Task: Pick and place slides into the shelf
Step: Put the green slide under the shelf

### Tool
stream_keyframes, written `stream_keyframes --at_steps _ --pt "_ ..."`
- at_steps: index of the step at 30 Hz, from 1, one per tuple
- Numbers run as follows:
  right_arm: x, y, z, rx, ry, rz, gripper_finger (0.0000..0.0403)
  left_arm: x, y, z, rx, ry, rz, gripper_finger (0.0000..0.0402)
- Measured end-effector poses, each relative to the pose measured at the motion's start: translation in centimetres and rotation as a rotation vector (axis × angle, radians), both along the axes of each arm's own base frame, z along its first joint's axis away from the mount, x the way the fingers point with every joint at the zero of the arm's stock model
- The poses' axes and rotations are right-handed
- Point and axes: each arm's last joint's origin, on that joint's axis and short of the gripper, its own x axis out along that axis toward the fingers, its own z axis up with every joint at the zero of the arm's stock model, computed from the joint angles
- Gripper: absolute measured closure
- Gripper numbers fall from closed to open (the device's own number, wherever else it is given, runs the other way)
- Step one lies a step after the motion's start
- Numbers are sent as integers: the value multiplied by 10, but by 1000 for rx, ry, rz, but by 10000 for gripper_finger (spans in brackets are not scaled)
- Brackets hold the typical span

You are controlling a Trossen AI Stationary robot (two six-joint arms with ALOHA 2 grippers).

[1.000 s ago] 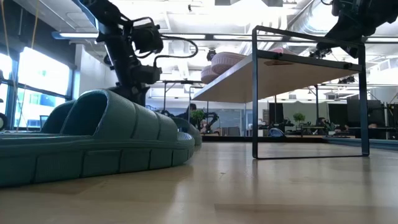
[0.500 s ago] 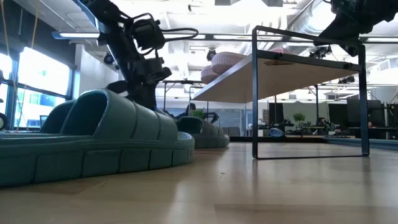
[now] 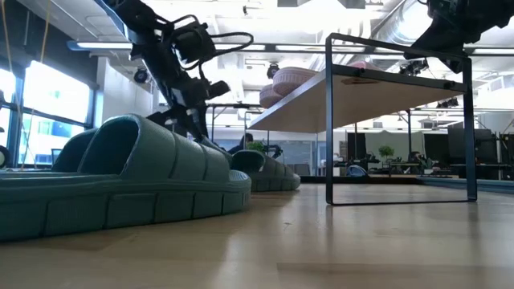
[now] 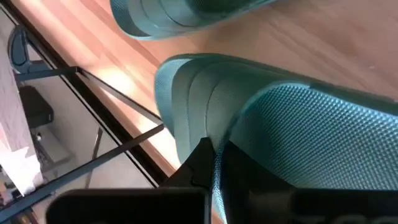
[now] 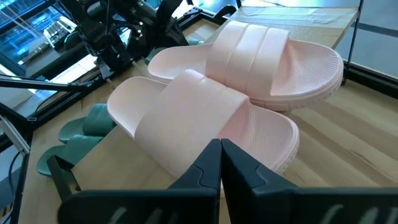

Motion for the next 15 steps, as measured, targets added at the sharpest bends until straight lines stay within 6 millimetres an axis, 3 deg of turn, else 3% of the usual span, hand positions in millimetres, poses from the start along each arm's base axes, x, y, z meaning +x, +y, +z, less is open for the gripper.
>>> stream_keyframes --at_steps 15 --pt "0 0 0 5 -3 -12 402 3 4 -12 -22 32 -42 391"
